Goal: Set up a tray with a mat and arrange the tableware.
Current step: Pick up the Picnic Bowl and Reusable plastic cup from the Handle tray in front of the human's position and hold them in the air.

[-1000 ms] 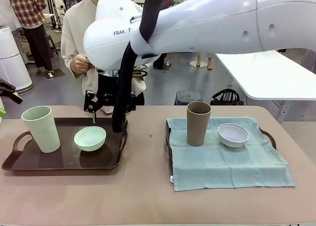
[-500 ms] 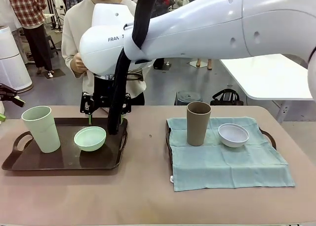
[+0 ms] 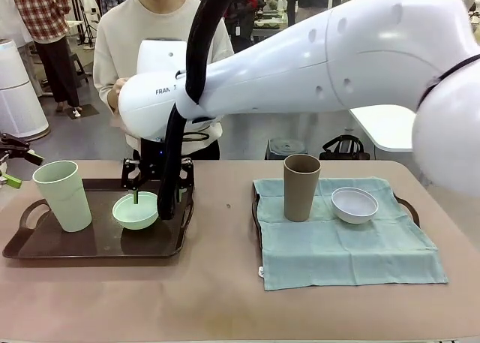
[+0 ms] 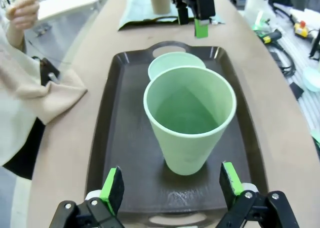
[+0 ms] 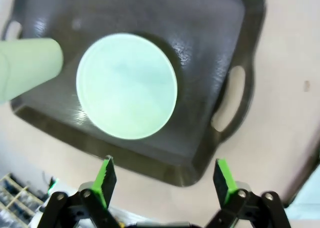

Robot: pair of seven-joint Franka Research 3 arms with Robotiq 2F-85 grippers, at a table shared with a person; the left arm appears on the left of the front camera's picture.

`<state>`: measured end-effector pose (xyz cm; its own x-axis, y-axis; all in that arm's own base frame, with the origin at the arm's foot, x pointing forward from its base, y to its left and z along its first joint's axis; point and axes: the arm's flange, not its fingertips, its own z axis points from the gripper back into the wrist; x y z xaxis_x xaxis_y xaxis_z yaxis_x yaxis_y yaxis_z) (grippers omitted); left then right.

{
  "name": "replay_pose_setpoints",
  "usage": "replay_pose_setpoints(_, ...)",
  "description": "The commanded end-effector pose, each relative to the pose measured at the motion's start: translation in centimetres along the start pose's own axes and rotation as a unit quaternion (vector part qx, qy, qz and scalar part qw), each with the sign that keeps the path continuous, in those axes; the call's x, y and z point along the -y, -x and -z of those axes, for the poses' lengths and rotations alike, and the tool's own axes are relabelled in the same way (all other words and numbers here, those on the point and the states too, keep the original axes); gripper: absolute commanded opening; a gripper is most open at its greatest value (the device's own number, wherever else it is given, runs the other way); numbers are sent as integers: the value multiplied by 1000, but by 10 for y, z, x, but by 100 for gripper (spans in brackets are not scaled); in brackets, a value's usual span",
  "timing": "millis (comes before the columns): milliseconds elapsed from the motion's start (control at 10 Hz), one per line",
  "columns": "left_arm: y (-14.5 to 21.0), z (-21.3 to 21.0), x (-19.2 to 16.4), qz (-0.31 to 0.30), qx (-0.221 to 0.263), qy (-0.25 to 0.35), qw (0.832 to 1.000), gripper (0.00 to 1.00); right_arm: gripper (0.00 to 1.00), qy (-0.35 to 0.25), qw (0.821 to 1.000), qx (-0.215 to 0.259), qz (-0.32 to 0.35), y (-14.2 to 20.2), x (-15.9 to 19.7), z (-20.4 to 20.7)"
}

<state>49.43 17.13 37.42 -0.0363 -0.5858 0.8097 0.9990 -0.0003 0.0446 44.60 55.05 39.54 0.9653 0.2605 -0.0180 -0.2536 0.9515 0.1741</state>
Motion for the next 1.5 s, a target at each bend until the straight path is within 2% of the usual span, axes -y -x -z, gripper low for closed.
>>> replay_pose_setpoints(0,-2,16,4,16,-1,-16,1000,100,100,19,1000,8,6,-17,-12,14)
replay_pose_setpoints(100,0,21,5,21,-3,-19,1000,100,100,26,1000,2,9,-21,-13,25)
replay_pose_setpoints(400,11,27,-4,10,14,-21,1000,100,100,45,997,42,40,-32,-11,37)
replay_pose_setpoints(500,13,29,-4,8,16,-18,1000,100,100,42,997,42,41,-33,-11,38)
replay_pose_setpoints(600,12,32,-4,-2,6,-17,1000,100,100,39,997,42,44,-32,-10,38)
replay_pose_setpoints(700,9,20,2,1,-23,14,1000,100,100,30,999,20,23,-30,-1,37)
replay_pose_setpoints(800,11,28,-4,-9,6,-5,1000,100,100,30,999,20,23,-30,-1,37)
replay_pose_setpoints(1100,12,27,-3,-8,-1,2,1000,100,100,30,999,21,28,-30,-2,38)
replay_pose_setpoints(1400,20,30,-4,-11,11,-40,999,100,100,40,997,56,47,-34,-7,48)
